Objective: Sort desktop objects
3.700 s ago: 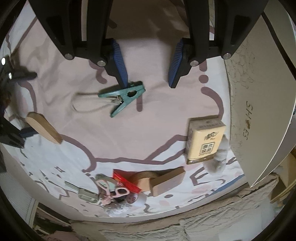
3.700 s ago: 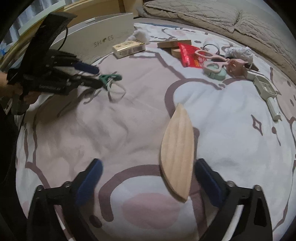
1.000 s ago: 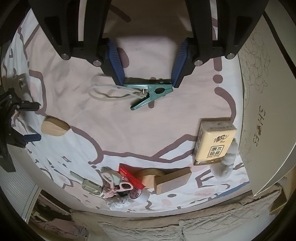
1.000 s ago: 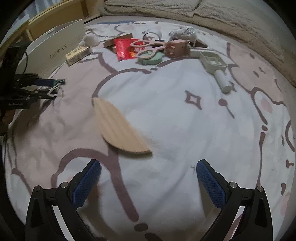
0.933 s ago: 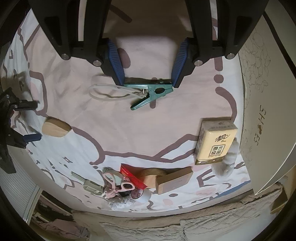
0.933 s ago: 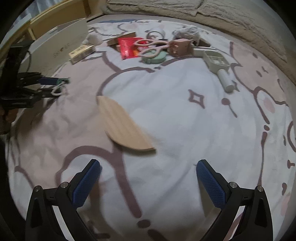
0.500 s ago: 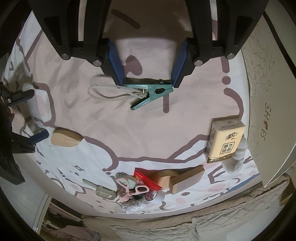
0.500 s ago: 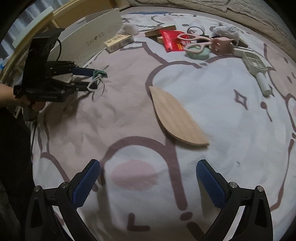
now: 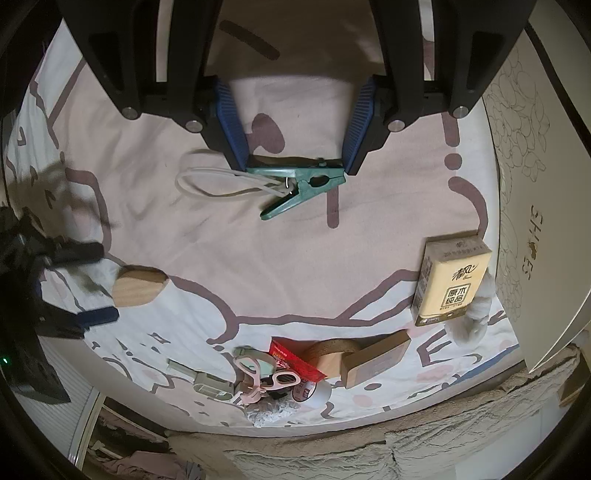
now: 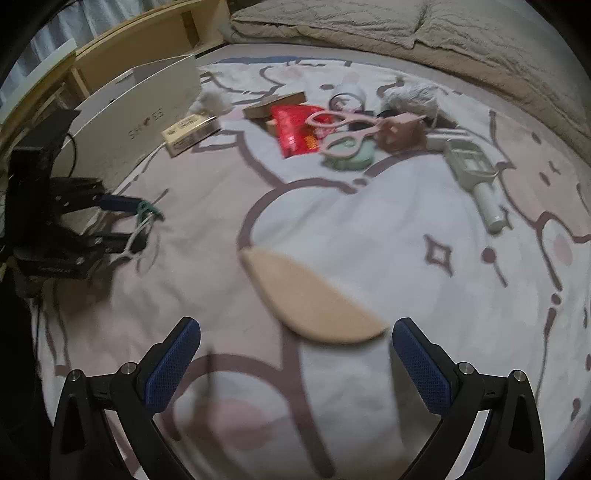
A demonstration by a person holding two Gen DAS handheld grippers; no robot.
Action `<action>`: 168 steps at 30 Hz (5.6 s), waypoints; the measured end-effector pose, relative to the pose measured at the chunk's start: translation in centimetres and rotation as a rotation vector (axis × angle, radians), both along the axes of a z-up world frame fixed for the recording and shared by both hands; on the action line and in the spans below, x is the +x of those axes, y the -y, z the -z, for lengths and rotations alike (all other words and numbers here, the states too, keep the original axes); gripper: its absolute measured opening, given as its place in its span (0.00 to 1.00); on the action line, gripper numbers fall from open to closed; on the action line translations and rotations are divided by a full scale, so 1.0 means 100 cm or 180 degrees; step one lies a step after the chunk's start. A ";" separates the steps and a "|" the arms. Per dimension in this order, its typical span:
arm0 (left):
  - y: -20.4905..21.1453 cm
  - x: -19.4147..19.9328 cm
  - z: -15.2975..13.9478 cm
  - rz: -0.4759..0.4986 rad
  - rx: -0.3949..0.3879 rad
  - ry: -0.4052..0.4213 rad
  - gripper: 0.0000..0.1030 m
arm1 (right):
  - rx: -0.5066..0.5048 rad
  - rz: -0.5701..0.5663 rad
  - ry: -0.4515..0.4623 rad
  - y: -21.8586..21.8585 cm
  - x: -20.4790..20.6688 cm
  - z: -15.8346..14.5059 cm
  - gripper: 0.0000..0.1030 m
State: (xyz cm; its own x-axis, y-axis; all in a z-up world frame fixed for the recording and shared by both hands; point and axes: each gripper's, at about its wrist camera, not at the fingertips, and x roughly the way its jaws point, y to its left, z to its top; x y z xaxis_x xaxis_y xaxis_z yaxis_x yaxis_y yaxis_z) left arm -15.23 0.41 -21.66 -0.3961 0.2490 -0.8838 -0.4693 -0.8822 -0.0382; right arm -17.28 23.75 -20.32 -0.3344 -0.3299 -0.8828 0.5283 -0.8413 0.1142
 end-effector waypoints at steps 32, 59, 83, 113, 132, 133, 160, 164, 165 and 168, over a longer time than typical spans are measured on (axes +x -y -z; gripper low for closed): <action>0.000 -0.001 0.000 0.0001 0.0017 0.0013 0.51 | 0.0440 -0.0346 -0.0190 0.030 -0.001 0.013 0.39; -0.002 0.007 -0.021 0.0036 0.0054 -0.0117 0.51 | 0.0423 -0.0115 0.0043 0.020 0.011 0.010 0.33; 0.001 0.007 -0.038 0.0000 0.0088 -0.0258 0.51 | 0.0280 -0.0068 -0.0066 0.016 0.019 -0.009 0.34; 0.014 0.020 -0.120 -0.0217 0.0276 -0.0895 0.51 | 0.0023 0.0276 -0.0591 0.044 0.014 -0.091 0.33; 0.091 0.030 -0.168 -0.0920 0.0309 -0.1231 0.51 | -0.0266 0.0195 -0.1015 0.088 0.021 -0.155 0.33; 0.098 0.031 -0.169 -0.0975 0.0303 -0.1243 0.51 | -0.0288 0.0180 -0.1032 0.091 0.022 -0.158 0.33; 0.260 0.044 -0.131 -0.2168 -0.0046 -0.0633 0.51 | -0.0417 -0.0248 -0.0992 0.181 0.031 -0.172 0.33; 0.271 0.046 -0.123 -0.2203 -0.0120 -0.0500 0.51 | -0.0451 -0.0292 -0.0985 0.190 0.033 -0.176 0.33; 0.273 0.047 -0.121 -0.2214 -0.0120 -0.0472 0.51 | -0.0465 -0.0307 -0.0985 0.193 0.034 -0.176 0.33; 0.277 0.048 -0.115 -0.2209 -0.0144 -0.0371 0.51 | -0.0493 -0.0358 -0.0968 0.201 0.036 -0.179 0.33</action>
State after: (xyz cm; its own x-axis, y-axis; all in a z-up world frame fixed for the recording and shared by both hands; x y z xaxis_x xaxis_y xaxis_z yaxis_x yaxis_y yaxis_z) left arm -10.47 -27.29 -10.12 -0.5428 -0.1313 -0.8295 0.2035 -0.9788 0.0218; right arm -13.64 3.63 -2.46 -0.5281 -0.5016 -0.6852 0.6460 -0.7610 0.0592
